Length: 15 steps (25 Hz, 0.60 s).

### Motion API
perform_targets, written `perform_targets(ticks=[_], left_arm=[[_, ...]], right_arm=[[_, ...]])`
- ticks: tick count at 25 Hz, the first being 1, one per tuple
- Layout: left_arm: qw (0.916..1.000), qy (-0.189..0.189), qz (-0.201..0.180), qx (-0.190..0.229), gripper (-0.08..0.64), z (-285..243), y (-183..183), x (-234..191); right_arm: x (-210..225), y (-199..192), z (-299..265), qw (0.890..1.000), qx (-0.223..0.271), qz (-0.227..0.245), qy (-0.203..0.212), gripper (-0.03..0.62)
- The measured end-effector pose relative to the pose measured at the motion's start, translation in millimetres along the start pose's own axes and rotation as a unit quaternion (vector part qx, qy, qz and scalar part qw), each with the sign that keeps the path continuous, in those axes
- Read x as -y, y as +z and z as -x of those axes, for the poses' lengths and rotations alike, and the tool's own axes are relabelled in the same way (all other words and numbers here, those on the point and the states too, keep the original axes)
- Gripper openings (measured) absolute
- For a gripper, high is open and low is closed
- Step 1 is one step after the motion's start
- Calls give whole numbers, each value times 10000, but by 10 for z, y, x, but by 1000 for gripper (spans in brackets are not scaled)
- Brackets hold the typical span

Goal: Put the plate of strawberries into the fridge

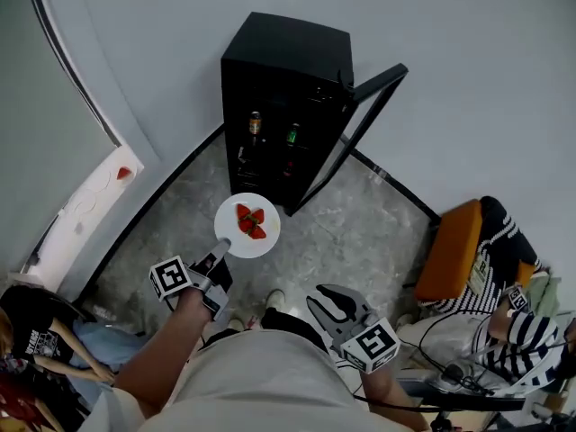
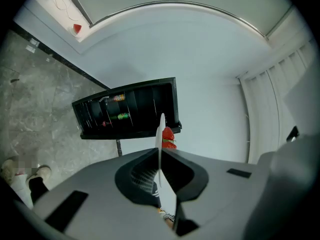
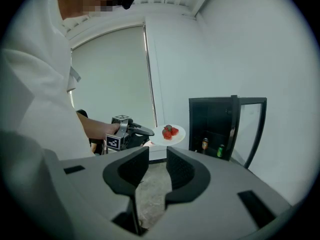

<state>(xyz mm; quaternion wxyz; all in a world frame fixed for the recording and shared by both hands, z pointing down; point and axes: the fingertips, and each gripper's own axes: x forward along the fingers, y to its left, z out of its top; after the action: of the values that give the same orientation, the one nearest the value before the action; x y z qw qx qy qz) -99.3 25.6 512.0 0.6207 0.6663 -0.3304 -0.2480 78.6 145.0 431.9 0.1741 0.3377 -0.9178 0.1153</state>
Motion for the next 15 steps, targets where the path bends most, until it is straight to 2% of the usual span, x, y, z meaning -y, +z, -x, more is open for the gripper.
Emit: perform_targets(ticks=[5,11,15], left_arm=[[9994,276,-83,187,26,-699,334,-153],[9991,242,68,349,26,-1369,608,-308],[9989,332,16,338,26,-1884,942,-484]], right_arm=[[776,208,-161,9998,47,60,166,120],[1284,78,-221,9998,-98,-108,155,120],[1585,91,-400,9996,-181,-222,35,120]])
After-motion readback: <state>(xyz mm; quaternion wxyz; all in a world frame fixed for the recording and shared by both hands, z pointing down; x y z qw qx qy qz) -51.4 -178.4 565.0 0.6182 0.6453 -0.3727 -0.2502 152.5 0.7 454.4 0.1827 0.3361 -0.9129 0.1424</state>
